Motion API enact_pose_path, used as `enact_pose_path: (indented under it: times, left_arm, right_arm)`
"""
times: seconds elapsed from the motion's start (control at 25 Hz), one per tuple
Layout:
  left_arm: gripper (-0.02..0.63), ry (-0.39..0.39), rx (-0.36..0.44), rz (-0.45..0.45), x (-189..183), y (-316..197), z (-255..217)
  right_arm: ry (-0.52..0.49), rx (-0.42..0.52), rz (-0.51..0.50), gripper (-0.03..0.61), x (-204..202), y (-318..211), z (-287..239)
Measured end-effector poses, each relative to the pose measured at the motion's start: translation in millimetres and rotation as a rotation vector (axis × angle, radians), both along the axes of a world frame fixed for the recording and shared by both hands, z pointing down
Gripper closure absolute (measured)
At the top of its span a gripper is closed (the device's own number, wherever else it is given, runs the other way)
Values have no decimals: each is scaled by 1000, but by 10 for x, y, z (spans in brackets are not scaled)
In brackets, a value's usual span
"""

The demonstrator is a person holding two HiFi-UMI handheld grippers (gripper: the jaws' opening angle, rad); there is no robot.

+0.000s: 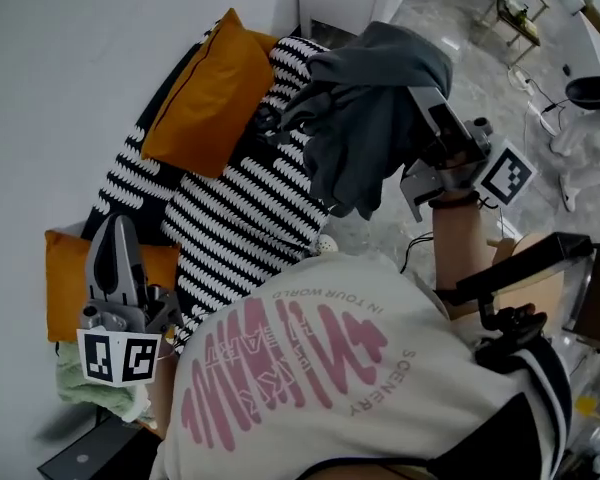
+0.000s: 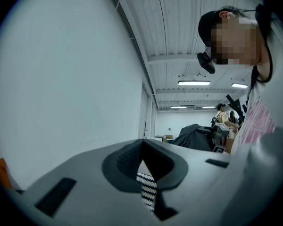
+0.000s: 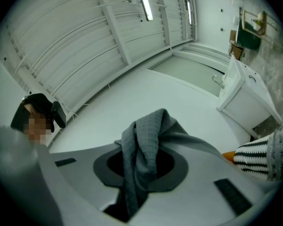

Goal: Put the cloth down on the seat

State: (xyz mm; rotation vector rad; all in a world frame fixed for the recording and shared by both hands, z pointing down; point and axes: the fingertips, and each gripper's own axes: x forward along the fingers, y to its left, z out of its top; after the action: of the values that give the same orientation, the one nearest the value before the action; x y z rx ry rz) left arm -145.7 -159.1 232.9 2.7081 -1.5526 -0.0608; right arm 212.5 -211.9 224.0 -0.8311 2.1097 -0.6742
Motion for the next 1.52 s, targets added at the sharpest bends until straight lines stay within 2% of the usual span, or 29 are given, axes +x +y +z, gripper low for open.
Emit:
enact_pose_path:
  times: [0.28, 0.56, 0.76, 1.16, 1.28, 1.52]
  left_arm:
    - [612, -17, 14, -30, 275, -165, 7]
    - [612, -16, -18, -51, 408, -555, 38]
    - [612, -24, -11, -80, 403, -619, 16]
    - [612, -72, 12, -189, 341, -214, 97]
    - [612, -76, -5, -228, 243, -283, 100]
    - [612, -71, -30, -290, 69, -401, 74]
  right_arm:
    - [20, 2, -41, 515, 158, -331, 53]
    - [22, -41, -28, 514, 355, -829, 156]
    - [19, -69, -20, 514, 406, -1061, 263]
    - [8, -72, -27, 515, 449, -1201, 537]
    - [16, -70, -30, 515, 381, -1441, 554]
    - [70, -138, -12, 515, 189, -1970, 747]
